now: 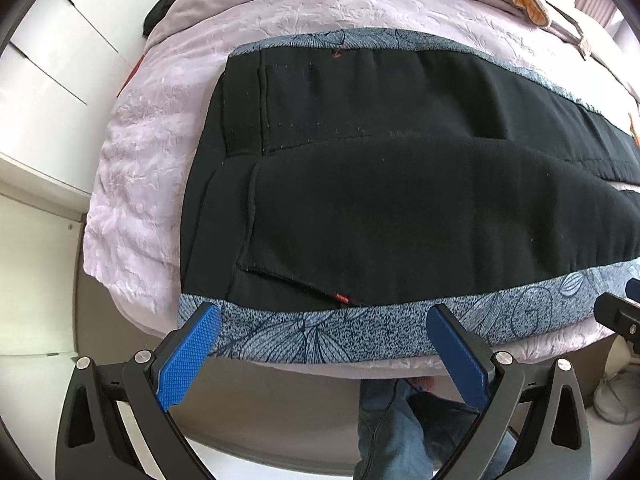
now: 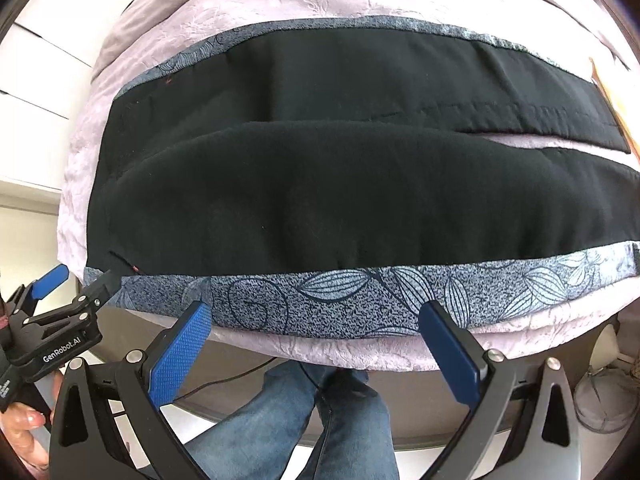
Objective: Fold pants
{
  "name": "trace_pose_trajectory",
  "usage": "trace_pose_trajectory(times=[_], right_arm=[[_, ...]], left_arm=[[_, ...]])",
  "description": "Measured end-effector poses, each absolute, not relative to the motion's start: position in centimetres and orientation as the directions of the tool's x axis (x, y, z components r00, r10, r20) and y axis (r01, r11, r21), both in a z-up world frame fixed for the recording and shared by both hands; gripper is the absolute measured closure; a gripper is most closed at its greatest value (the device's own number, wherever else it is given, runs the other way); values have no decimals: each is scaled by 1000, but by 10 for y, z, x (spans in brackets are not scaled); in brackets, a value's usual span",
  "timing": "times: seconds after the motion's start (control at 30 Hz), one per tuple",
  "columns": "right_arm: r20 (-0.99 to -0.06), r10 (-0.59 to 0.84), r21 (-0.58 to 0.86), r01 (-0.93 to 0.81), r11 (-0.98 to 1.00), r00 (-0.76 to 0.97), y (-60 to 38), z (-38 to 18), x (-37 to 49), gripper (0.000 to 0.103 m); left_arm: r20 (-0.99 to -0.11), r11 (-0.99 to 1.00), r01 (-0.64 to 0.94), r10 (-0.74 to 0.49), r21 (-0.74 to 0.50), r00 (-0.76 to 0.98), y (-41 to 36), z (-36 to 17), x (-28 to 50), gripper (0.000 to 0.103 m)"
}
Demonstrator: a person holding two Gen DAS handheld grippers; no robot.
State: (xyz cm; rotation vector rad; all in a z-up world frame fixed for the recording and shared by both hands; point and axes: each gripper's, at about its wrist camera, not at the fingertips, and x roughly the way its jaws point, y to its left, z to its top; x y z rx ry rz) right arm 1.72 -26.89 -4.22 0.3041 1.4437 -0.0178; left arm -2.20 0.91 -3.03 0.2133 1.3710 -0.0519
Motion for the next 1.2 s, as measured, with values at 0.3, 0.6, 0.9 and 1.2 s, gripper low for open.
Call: trace_pose_trajectory(times=[0.3,0.6,0.9,1.2], right_arm=[[-976,175,198,191,961,130,-264,-48,11,0],[-959,236,264,190,946,159,-258,-51,7,0],[-691,701,722,181,667,173,-230,-101,-1,40],[-535,810,839,267,474,241,-213,-169,-1,40]], left_arm=[[-977,983,145,81,111,199,17,-32,-31,0],[-975,990,132,15,45,223,34,-35,-34,0],[-941,969,42,-248,-245,231,88,-46,-49,11],[-921,936,-39,-337,-351,197,104,-69,-75,11]])
